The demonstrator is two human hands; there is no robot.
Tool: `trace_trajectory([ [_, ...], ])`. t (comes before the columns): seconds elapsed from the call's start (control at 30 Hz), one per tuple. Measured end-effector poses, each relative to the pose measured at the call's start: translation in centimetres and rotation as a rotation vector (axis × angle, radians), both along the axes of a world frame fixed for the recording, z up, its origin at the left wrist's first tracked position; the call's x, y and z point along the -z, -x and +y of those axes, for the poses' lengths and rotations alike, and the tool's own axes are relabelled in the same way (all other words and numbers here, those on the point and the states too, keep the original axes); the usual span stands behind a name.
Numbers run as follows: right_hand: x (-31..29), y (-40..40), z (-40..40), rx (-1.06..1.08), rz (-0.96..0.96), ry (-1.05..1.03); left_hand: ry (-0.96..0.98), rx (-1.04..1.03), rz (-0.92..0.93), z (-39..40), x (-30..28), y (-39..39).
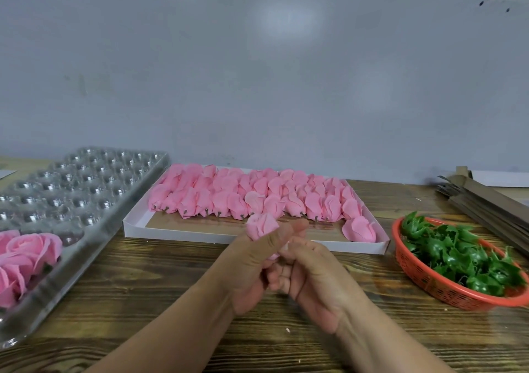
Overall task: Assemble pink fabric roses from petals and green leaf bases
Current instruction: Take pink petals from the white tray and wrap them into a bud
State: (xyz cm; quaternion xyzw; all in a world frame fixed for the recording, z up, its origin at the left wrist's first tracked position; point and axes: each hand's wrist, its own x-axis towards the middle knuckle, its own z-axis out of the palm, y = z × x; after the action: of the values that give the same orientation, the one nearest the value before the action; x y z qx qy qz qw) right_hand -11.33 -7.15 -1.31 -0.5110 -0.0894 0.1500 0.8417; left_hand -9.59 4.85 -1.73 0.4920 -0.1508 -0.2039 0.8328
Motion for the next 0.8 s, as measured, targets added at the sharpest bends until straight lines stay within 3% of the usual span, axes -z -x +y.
trace_trajectory([
  [0.17,0.4,0.2,0.3,0.093,-0.123,0.105,0.046,-0.044,0.097,-0.1,-0.1,-0.2],
  [0.37,1.2,0.6,1.1,0.496,-0.474,0.576,0.135,-0.122,0.167,-1.0,-0.1,0.0],
  [0.67,1.0,0.8,1.1,0.506,-0.574,0.545,0.115,-0.204,0.151,-1.6,-0.1,0.3],
  [0.8,1.0,0.5,0.7,0.429,-0.509,0.458,0.042,-0.159,0.058,-1.4,-0.1,0.2],
])
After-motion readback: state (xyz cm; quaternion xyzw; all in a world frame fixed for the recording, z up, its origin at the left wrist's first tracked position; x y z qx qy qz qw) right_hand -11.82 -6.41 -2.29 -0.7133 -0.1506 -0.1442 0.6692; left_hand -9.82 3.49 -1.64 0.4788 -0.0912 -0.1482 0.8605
